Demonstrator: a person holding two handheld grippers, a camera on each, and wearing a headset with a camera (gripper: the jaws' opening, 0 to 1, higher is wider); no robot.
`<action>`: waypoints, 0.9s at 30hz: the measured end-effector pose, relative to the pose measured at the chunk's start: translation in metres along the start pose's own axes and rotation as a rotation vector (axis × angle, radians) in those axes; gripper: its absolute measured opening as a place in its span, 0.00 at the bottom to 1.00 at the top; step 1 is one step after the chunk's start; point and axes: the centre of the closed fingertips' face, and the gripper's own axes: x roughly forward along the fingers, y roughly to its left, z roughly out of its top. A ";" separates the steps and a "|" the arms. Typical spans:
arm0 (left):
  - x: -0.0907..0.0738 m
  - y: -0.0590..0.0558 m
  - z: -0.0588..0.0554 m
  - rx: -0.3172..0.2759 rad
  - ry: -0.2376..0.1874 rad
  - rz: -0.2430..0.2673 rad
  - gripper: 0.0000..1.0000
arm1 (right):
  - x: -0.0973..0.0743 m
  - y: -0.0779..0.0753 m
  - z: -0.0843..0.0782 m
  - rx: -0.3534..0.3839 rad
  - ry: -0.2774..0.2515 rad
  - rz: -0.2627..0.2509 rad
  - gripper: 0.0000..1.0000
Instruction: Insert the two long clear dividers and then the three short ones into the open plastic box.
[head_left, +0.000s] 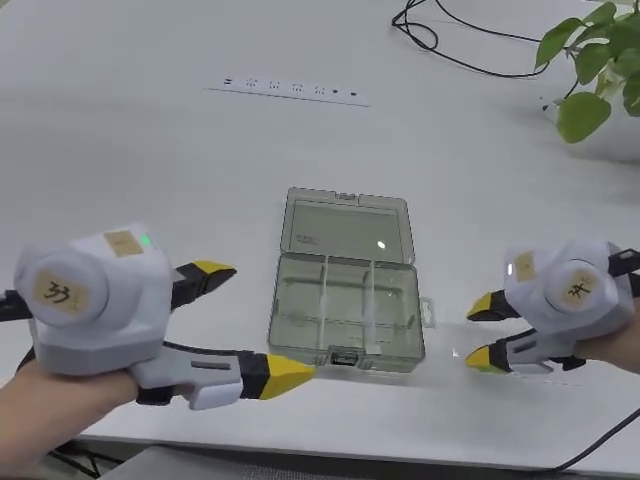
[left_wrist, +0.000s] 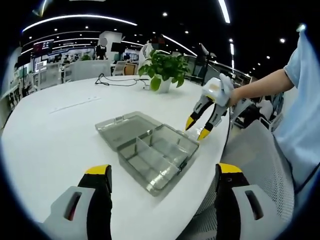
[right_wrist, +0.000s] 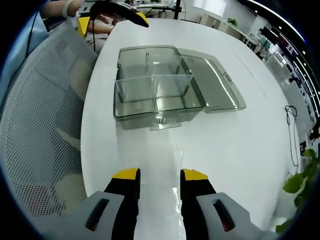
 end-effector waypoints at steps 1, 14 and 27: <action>0.001 -0.001 0.001 -0.005 -0.004 -0.003 0.86 | -0.002 0.000 0.001 0.007 -0.006 -0.004 0.32; 0.022 -0.004 0.014 -0.048 0.018 -0.034 0.80 | -0.030 0.002 0.043 -0.010 -0.128 -0.086 0.32; 0.047 -0.015 0.033 -0.243 0.041 -0.122 0.60 | -0.041 0.008 0.105 -0.126 -0.205 -0.115 0.32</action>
